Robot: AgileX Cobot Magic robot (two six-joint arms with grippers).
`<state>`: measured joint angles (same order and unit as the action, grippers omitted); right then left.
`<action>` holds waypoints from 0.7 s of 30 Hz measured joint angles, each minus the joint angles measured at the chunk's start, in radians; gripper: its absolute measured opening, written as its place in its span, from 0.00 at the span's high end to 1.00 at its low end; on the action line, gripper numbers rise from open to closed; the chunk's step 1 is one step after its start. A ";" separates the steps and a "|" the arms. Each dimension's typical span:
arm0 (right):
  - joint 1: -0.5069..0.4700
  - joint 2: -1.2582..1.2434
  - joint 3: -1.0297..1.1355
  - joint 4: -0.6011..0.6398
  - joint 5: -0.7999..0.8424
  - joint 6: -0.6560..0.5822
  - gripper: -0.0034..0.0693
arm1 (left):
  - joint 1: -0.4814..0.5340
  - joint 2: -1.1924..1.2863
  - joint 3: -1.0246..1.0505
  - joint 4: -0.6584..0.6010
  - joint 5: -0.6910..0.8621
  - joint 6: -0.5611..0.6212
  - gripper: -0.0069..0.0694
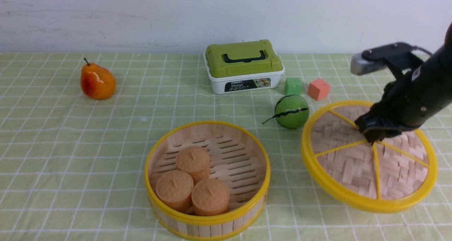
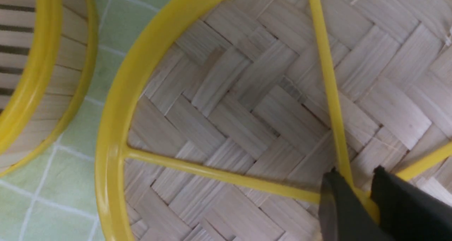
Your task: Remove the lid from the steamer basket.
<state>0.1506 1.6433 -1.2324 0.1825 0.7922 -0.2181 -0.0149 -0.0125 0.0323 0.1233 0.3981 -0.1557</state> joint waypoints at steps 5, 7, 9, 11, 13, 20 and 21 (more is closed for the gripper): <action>0.000 0.090 0.062 0.029 -0.147 0.000 0.85 | 0.000 0.000 0.000 0.000 0.000 0.000 0.60; 0.000 0.108 0.062 0.035 -0.155 0.000 0.83 | 0.000 0.000 0.000 0.000 0.000 0.000 0.60; 0.000 0.144 0.062 0.041 -0.166 0.000 0.77 | 0.000 0.000 0.000 0.000 0.000 0.000 0.60; 0.000 0.152 0.062 0.045 -0.165 0.000 0.67 | 0.000 0.000 0.000 0.000 0.000 0.000 0.60; 0.000 0.139 0.057 0.046 -0.141 0.000 0.57 | 0.000 0.000 0.000 0.000 0.000 0.000 0.60; 0.000 -0.157 0.052 0.046 -0.095 0.000 0.39 | 0.000 0.000 0.000 0.000 0.000 0.000 0.60; 0.000 -0.222 0.051 0.046 -0.095 0.000 0.40 | 0.000 0.000 0.000 0.000 0.000 0.000 0.60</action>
<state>0.1510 1.4215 -1.1813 0.2284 0.6973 -0.2181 -0.0149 -0.0125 0.0323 0.1233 0.3981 -0.1557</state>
